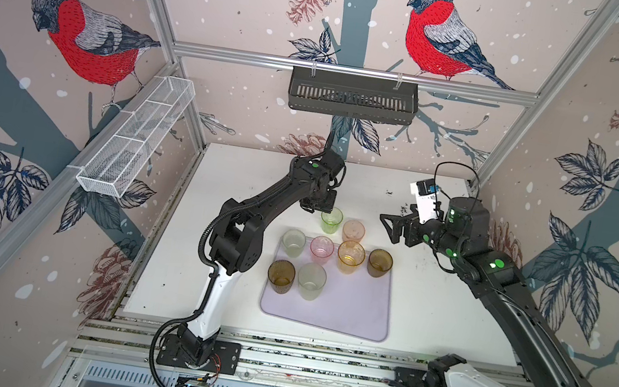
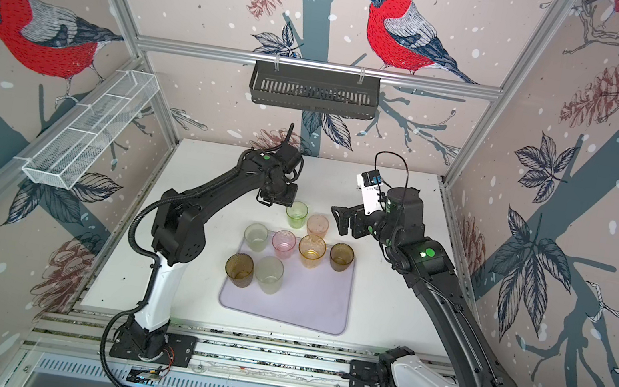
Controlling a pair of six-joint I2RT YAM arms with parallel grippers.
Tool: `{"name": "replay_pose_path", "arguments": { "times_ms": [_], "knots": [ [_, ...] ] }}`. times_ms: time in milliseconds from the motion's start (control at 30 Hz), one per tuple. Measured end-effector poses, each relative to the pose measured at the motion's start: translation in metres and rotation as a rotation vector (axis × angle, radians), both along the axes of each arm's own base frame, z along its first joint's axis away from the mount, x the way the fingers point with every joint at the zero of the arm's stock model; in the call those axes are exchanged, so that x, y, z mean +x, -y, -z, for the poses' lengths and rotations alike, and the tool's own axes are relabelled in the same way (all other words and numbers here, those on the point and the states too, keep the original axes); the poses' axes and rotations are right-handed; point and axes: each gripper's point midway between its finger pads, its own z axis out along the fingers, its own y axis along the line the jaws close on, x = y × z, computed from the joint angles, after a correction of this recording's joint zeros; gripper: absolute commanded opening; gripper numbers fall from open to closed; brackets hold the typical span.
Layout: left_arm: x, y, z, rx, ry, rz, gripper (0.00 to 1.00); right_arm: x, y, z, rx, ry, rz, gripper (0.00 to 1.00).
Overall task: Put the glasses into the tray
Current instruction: 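Lower the open left gripper around the bright green cup's rim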
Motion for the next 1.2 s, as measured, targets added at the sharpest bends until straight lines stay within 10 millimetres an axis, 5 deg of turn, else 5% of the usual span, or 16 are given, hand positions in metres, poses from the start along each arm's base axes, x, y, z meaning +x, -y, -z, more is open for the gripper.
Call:
{"name": "replay_pose_path", "arguments": {
  "times_ms": [1200],
  "knots": [
    [0.008,0.013,0.029,-0.009,-0.048,0.026,0.31,0.002,0.000,-0.001,0.001,0.002,0.003,1.00]
  ]
}}
